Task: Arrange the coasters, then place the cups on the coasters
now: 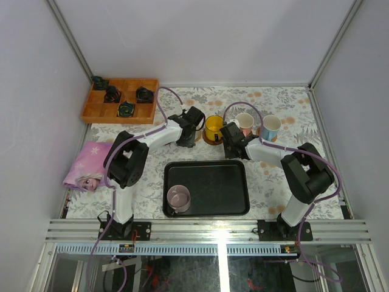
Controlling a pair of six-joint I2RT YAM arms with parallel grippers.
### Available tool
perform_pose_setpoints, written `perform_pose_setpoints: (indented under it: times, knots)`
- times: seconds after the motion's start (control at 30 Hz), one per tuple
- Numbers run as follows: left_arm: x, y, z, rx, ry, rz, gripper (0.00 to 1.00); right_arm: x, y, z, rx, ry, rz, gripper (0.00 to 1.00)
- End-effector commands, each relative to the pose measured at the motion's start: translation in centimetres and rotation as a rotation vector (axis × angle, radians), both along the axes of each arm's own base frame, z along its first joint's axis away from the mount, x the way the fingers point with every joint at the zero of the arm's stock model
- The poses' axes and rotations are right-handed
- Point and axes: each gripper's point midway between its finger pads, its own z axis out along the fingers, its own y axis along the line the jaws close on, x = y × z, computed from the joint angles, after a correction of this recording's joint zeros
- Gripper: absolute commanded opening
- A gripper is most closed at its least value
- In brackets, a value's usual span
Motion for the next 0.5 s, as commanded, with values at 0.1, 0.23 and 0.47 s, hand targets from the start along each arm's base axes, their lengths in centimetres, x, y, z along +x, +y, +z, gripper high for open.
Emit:
perform_pose_setpoints:
  times: [0.1,0.23,0.47]
  knots:
    - [1.5,-0.8,1.7,-0.035,-0.065,0.021,0.34,0.5,0.3,0.5,0.007,-0.006,0.008,0.06]
    - [1.0,-0.8,2.0,-0.049,-0.061,0.021,0.44,0.5,0.2,0.5,0.005,-0.006,0.009,0.06]
    - [0.5,-0.6,2.2,-0.057,-0.057,0.024,0.45,0.4,0.2,0.5,0.006,-0.001,0.013,0.07]
